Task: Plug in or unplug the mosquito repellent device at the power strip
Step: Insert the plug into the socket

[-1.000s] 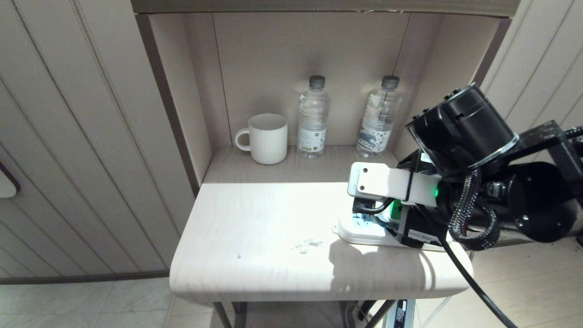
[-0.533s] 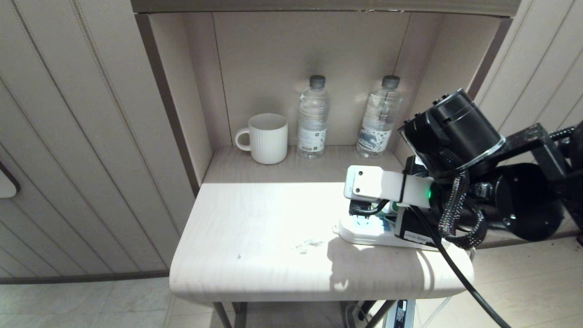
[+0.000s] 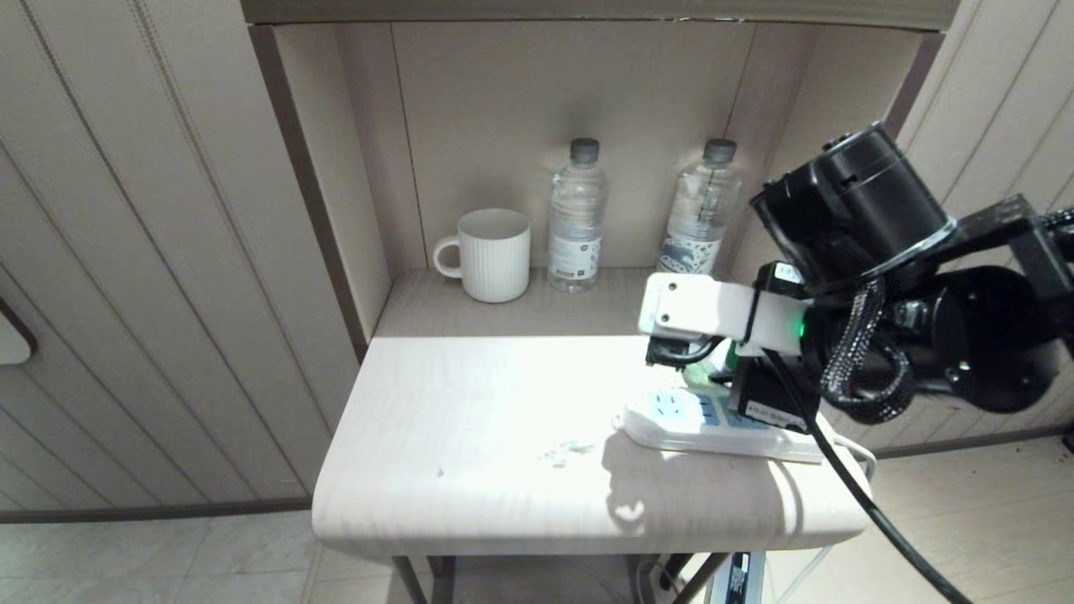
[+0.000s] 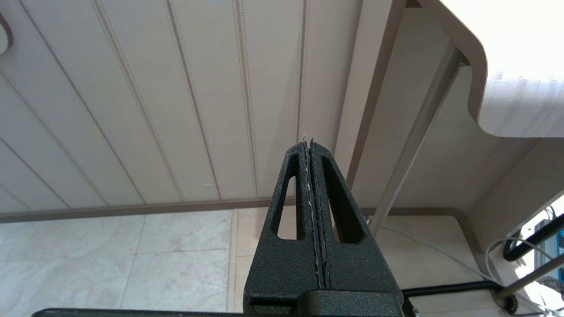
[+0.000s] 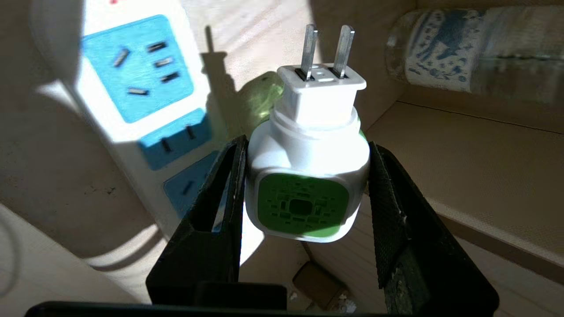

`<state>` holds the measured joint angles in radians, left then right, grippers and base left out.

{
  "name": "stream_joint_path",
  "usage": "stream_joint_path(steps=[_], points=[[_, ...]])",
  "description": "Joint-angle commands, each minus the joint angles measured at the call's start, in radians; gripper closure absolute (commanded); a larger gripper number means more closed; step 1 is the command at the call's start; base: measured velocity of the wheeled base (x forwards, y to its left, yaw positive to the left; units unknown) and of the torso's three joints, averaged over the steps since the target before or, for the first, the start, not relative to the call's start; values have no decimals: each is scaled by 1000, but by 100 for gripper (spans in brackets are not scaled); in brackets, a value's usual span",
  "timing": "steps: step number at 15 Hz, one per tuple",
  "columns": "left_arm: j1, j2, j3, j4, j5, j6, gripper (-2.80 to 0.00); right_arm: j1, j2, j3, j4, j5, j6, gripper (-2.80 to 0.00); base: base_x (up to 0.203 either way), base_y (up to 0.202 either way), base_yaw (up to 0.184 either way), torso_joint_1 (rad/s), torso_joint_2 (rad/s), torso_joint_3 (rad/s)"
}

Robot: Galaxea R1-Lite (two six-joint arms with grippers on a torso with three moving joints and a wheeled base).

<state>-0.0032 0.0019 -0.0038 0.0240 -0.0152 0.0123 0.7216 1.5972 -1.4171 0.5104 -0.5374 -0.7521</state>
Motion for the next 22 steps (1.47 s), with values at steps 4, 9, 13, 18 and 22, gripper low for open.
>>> stream_joint_path(steps=[4, 9, 13, 18, 22], points=[[0, 0, -1, 1, 0, 0, 0, -56, -34, -55, 13, 48, 27, 0, 0, 0, 0, 0, 0, 0], [0, 0, -1, 1, 0, 0, 0, -74, -18, -271, 268, 212, 251, 0, 0, 0, 0, 0, 0, 0], [0, 0, 1, 1, 0, 0, 0, -93, 51, -495, 522, 300, 465, 0, 0, 0, 0, 0, 0, 0], [0, 0, 0, 1, 0, 0, 0, -144, 164, -540, 621, 334, 685, 0, 0, 0, 0, 0, 0, 0], [0, 0, 1, 1, 0, 0, 0, -184, 157, -542, 640, 464, 719, 0, 0, 0, 0, 0, 0, 0]])
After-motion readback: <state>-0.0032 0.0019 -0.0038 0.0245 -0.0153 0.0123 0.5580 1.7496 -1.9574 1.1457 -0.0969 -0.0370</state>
